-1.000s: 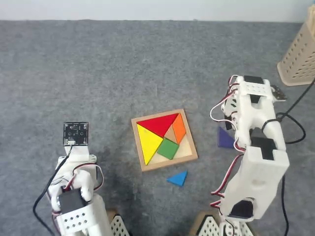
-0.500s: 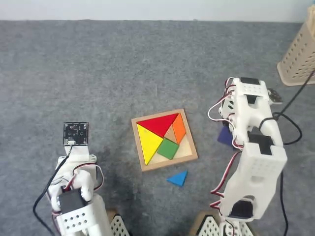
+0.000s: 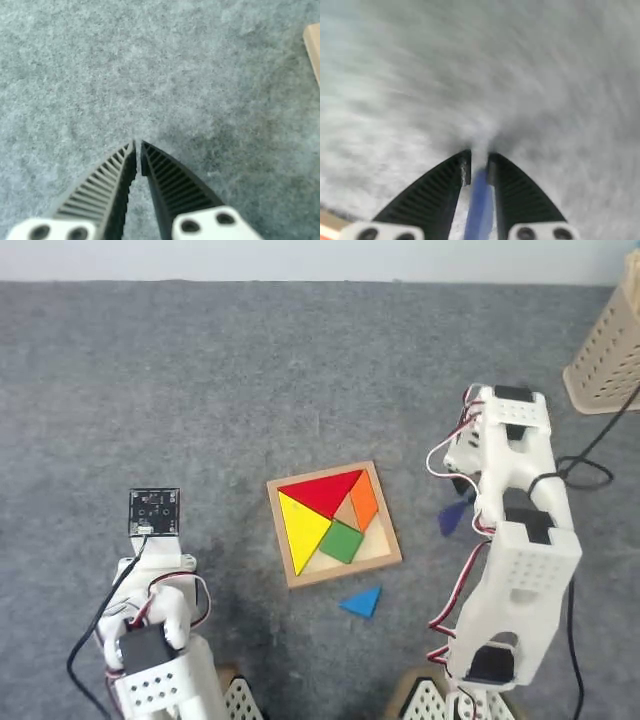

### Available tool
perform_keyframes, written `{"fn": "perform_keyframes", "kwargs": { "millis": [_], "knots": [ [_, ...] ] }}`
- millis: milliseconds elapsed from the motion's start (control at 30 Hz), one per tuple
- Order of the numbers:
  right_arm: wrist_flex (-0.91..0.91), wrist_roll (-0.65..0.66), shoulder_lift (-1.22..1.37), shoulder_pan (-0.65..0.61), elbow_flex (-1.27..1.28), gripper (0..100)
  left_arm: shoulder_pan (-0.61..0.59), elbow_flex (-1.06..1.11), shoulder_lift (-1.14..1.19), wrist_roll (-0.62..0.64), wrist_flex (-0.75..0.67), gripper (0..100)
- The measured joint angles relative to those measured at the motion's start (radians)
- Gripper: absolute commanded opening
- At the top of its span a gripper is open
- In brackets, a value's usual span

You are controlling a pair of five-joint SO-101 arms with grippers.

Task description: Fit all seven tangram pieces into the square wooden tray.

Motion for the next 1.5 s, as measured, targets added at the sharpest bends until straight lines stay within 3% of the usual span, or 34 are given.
{"fn": "perform_keyframes", "kwargs": {
  "millis": [200,367,600,800,1033,1200,1500],
  "knots": [
    [0.04,0.402,-0.002,-0.092,-0.051,4.8,0.0,0.0,0.0,0.0,0.0,1],
    [0.097,0.502,-0.002,-0.15,-0.051,0.6,0.0,0.0,0.0,0.0,0.0,1],
    [-0.043,0.459,-0.157,-0.153,0.149,2.4,0.0,0.0,0.0,0.0,0.0,1],
    [-0.287,0.204,-0.262,-0.163,0.387,10.6,0.0,0.0,0.0,0.0,0.0,1],
    [-0.33,-0.044,-0.229,-0.245,0.37,7.5,0.0,0.0,0.0,0.0,0.0,1],
    [-0.308,-0.026,-0.166,-0.255,0.336,1.7,0.0,0.0,0.0,0.0,0.0,1],
    [-0.175,0.239,-0.215,-0.256,0.404,0.6,0.0,0.0,0.0,0.0,0.0,1]
  ]
}}
